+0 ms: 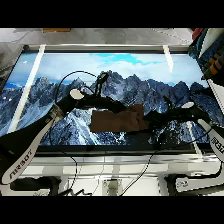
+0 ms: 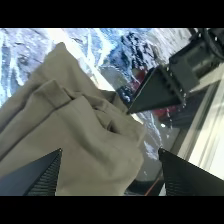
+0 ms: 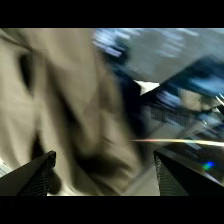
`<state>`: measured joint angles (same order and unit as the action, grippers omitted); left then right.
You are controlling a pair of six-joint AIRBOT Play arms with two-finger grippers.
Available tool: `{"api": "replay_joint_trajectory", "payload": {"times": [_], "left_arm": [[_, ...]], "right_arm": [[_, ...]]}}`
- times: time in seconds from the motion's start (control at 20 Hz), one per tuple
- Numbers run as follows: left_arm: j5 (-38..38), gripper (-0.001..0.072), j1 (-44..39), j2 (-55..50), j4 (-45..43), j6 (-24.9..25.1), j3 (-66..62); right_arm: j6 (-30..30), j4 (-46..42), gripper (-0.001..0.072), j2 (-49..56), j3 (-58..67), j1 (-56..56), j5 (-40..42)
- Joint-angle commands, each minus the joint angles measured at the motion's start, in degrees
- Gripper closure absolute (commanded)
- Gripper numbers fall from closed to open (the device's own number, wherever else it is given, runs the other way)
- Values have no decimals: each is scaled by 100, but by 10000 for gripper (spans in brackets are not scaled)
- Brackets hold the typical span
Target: Fold the clothes and pants, and hang the long-sleeved shirts on hangers.
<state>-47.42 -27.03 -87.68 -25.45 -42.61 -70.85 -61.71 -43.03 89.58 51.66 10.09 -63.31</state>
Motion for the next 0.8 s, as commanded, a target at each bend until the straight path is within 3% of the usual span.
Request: {"api": "replay_joint_trajectory", "payload": {"times": [0.0, 0.15, 0.3, 0.35, 0.65, 0.75], "left_arm": [[-42, 18, 50, 0, -2, 0, 2], [-42, 18, 57, 0, -2, 2, 2], [-42, 20, 59, 0, -2, 2, 2], [-42, 20, 59, 0, -2, 2, 2], [-42, 21, 59, 0, -2, 2, 2], [-33, 37, 59, 0, -52, 2, 2]], "right_arm": [[254, 514, 68, 164, 70, -616, 444], [544, 861, 67, 273, 422, -872, -101], [529, 896, 68, 275, 551, -1167, -133], [490, 874, 112, 273, 555, -1279, -109], [195, 828, 128, 273, 560, -2162, 1058], [-35, 822, 283, 273, 573, -2404, 1381]]}}
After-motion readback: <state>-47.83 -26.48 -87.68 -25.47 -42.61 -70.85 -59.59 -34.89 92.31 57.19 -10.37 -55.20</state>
